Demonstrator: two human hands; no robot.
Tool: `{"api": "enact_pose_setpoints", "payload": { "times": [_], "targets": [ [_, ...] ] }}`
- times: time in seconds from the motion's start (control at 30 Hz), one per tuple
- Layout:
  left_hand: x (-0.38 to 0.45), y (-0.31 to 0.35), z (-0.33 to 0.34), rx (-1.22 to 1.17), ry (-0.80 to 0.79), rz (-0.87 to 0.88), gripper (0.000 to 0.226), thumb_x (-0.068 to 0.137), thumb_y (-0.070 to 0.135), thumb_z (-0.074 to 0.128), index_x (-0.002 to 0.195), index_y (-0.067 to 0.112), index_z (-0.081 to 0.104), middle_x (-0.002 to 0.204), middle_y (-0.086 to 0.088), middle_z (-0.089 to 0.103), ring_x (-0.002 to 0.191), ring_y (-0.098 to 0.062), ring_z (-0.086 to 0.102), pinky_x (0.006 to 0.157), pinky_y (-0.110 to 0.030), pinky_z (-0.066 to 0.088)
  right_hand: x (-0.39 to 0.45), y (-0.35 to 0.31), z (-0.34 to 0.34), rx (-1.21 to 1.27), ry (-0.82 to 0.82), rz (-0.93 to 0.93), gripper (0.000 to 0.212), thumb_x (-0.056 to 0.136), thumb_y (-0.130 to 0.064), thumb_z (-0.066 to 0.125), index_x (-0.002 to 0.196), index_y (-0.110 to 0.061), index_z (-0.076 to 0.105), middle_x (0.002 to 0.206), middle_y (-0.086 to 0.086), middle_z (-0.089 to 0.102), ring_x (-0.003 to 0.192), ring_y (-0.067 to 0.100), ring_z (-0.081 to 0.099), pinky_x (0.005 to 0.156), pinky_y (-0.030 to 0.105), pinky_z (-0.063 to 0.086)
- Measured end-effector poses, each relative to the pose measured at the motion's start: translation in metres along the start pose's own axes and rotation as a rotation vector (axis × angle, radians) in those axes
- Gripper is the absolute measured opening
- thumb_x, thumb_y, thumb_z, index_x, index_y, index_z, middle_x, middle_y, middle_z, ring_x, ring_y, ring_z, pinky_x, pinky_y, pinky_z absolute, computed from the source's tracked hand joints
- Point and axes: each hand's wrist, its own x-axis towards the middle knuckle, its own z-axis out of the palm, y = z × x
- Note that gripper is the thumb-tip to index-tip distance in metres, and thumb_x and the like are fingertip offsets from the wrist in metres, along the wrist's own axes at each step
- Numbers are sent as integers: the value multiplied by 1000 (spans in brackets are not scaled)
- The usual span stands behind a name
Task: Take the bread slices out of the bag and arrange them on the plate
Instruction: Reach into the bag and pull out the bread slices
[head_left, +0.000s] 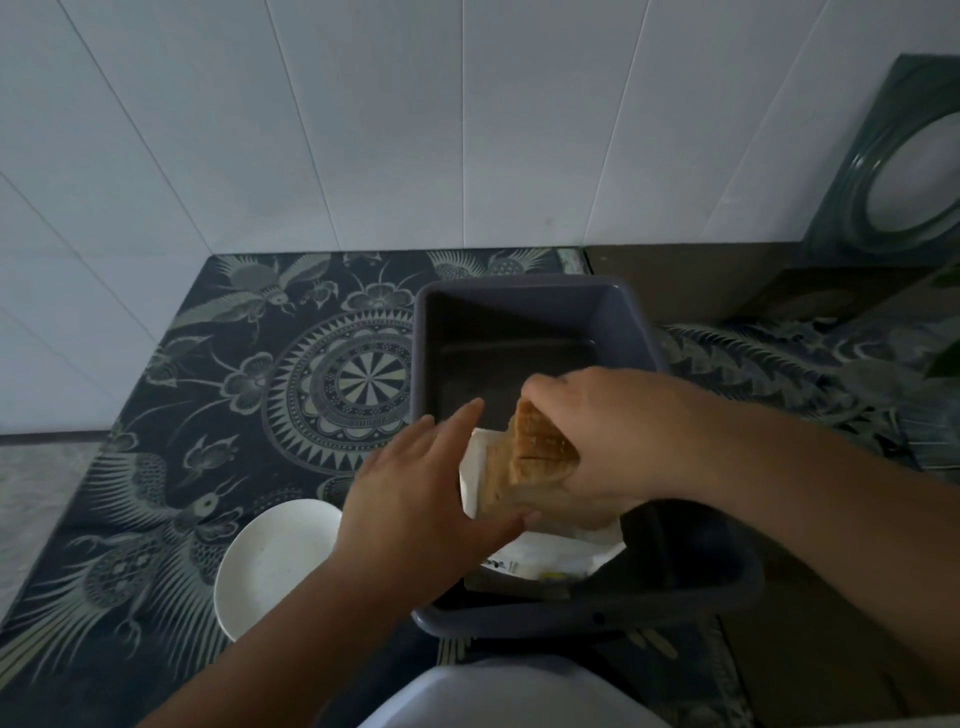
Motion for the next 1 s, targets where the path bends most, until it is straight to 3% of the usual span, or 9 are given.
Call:
{"api": "enact_pose_setpoints", "payload": {
  "times": [0.07, 0.17, 0.3, 0.43, 0.6, 0.73, 0.8, 0.87, 1.0],
  "targets": [
    [7, -1, -7, -3, 56, 41, 107, 61, 82, 53, 149, 30, 26, 147, 5, 47, 133, -15, 32, 105, -40, 32, -2, 3, -16, -22, 3, -10, 47, 75, -46, 72, 109, -35, 41, 89, -12, 53, 71, 5, 53, 51, 22, 39],
    [28, -1, -14, -271, -83, 86, 115, 59, 69, 72, 152, 27, 19, 153, 5, 35, 139, -11, 24, 113, -40, 27, -2, 2, -41, -54, -29, -53, 53, 75, -46, 74, 115, -36, 41, 90, -13, 54, 74, 6, 56, 53, 23, 43],
    [50, 6, -23, -707, -304, 172, 104, 60, 39, 89, 144, 35, 29, 134, 10, 57, 124, -12, 55, 99, -47, 51, 4, -2, -78, -90, -79, -106, 64, 71, -46, 79, 122, -34, 43, 94, -13, 54, 78, 5, 52, 59, 23, 46],
    [58, 12, -24, -879, -237, 167, 82, 65, 29, 87, 134, 29, 44, 123, 0, 66, 115, -21, 63, 94, -52, 53, 11, -4, -111, -133, -142, -110, 75, 69, -46, 83, 129, -34, 40, 88, -19, 44, 77, 0, 45, 57, 21, 37],
    [62, 19, -34, -992, -118, 112, 51, 72, 25, 82, 117, 30, 59, 104, 4, 71, 97, -16, 69, 77, -27, 55, 22, 1, -137, -114, -211, -130, 77, 69, -47, 84, 131, -36, 40, 93, -21, 48, 82, 1, 47, 60, 22, 37],
    [63, 19, -45, -1175, -173, 19, 51, 71, 21, 81, 119, 22, 62, 110, -6, 73, 102, -25, 70, 78, -31, 58, 26, 15, -146, 100, -242, -74, 90, 68, -52, 83, 143, -38, 35, 124, -14, 56, 108, 9, 55, 77, 21, 44],
    [61, 16, -46, -1281, -227, -43, 56, 71, 22, 81, 123, 15, 61, 116, -12, 71, 108, -31, 67, 83, -38, 58, 17, 27, -140, 299, -163, -13, 98, 65, -65, 78, 147, -40, 31, 137, -15, 52, 122, 6, 52, 87, 22, 43],
    [56, 13, -43, -1376, -277, -93, 56, 72, 20, 80, 125, 11, 61, 123, -18, 68, 113, -36, 64, 88, -45, 56, 4, 37, -120, 565, 45, 34, 100, 56, -80, 69, 143, -43, 35, 138, -19, 52, 125, 0, 52, 92, 20, 42],
    [44, 5, -37, -1524, -330, -168, 49, 73, 19, 80, 120, 13, 66, 125, -19, 66, 116, -38, 62, 87, -44, 55, -12, 34, -35, 1213, 594, 251, 80, 60, -71, 68, 129, -35, 52, 134, -13, 58, 118, -2, 56, 98, 28, 45]
  ]
}}
